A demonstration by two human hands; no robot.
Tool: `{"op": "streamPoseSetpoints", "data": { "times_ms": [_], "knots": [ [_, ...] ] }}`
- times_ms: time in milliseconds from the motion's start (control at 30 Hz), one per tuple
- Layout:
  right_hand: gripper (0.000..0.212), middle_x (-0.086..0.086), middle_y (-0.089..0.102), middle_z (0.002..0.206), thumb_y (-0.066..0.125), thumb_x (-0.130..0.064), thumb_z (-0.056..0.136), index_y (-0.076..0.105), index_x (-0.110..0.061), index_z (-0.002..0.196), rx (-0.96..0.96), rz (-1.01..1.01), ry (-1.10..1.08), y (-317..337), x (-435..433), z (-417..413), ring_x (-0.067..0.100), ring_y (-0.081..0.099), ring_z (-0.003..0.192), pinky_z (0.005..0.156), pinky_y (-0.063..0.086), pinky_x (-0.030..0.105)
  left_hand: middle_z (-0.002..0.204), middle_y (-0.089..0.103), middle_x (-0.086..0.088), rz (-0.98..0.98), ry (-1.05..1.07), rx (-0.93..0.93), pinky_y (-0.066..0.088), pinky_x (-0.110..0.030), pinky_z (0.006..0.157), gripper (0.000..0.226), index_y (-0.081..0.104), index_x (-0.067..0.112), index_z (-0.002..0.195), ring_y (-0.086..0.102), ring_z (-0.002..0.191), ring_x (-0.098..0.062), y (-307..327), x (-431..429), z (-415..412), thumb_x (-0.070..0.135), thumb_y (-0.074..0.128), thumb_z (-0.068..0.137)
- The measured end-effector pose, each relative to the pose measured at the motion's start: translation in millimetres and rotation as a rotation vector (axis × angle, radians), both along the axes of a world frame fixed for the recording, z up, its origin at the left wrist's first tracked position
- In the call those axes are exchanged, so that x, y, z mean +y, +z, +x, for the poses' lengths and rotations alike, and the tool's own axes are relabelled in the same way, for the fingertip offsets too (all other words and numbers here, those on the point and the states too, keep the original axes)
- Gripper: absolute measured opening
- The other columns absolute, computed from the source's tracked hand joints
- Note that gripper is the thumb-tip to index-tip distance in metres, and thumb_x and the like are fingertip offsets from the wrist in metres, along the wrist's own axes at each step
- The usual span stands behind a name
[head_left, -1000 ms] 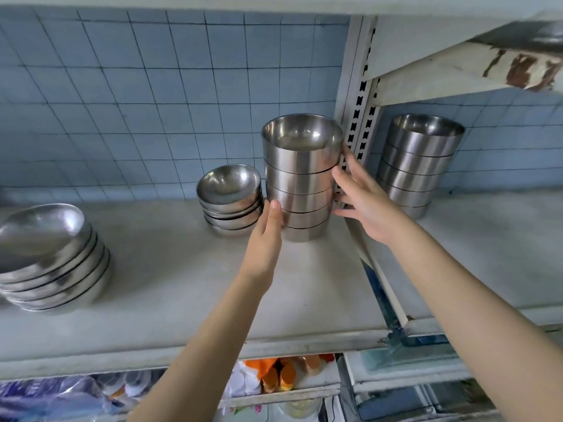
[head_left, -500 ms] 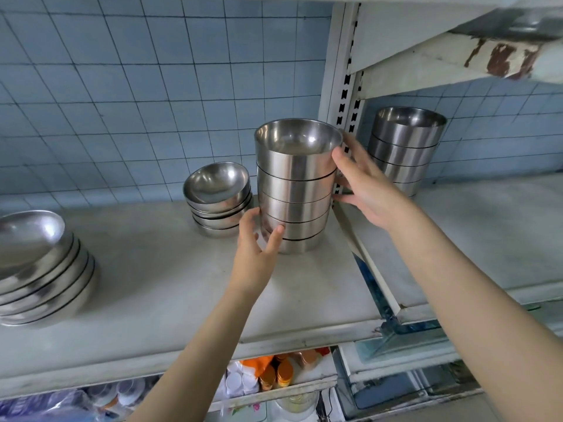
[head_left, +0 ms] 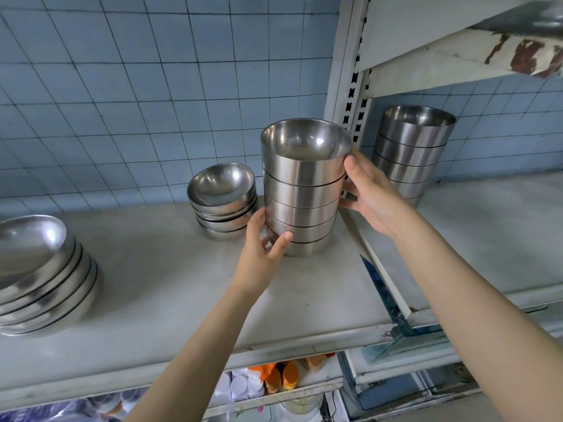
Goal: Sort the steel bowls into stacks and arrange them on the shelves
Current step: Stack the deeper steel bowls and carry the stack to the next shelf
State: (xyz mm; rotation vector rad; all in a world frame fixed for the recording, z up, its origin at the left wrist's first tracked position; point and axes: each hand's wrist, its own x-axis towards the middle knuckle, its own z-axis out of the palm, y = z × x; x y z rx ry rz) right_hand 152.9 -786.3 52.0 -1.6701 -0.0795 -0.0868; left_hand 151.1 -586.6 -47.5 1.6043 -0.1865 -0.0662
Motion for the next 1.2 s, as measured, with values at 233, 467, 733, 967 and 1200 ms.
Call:
{"op": "streamPoseSetpoints", "data": {
  "times_ms": [233,467,733,967,1200],
  "knots": [
    [0.090,-0.020,0.065,0.116,0.075,-0.078,0.057,0.050,-0.046,0.137,0.080,0.099,0.069,-0.9,-4.9,7.0,0.017,0.059,0.097,0.083,0.049,0.035,0.152,0.034,0.021,-0.051,-0.174,0.056,0.041,-0.032,0.107,0.090,0.015,0.042,0.151,0.056,0.118,0.007,1.5,8.3,12.0,0.025,0.073,0.085],
    [0.088,-0.019,0.067,0.110,0.076,-0.072,0.062,0.049,-0.042,0.141,0.096,0.102,0.065,-1.3,-5.8,2.3,0.020,0.060,0.095,0.088,0.048,0.042,0.146,0.049,0.010,-0.070,-0.216,-0.014,0.039,-0.050,0.110,0.077,0.031,0.043,0.147,0.050,0.132,-0.014,8.5,11.3,5.2,0.016,0.071,0.087],
    [0.108,-0.007,0.067,0.122,0.082,-0.073,0.053,0.043,-0.036,0.148,0.016,0.125,0.071,2.1,-42.8,-29.7,0.027,0.063,0.114,0.097,0.051,0.053,0.135,0.058,0.014,-0.035,-0.241,-0.070,0.048,-0.035,0.102,0.067,0.037,0.044,0.141,0.060,0.120,-0.013,23.8,-19.0,-32.0,0.011,0.067,0.090],
    [0.095,-0.016,0.071,0.102,0.081,-0.073,0.053,0.053,-0.037,0.137,-0.050,0.150,0.045,13.3,-134.0,-82.2,0.010,0.068,0.086,0.083,0.051,0.041,0.144,0.051,0.006,-0.020,-0.266,-0.038,0.047,-0.044,0.105,0.079,0.028,0.038,0.149,0.062,0.119,-0.018,33.8,-106.7,-63.1,0.018,0.072,0.087],
    [0.058,-0.019,0.070,0.099,0.079,-0.070,0.062,0.064,-0.048,0.114,-0.006,0.163,-0.008,16.7,-254.8,-133.2,0.014,0.066,0.087,0.082,0.052,0.041,0.152,0.036,0.006,-0.043,-0.292,0.035,0.046,-0.044,0.106,0.095,0.015,0.039,0.153,0.053,0.128,-0.018,32.4,-227.4,-105.9,0.027,0.076,0.081]
  ]
}}
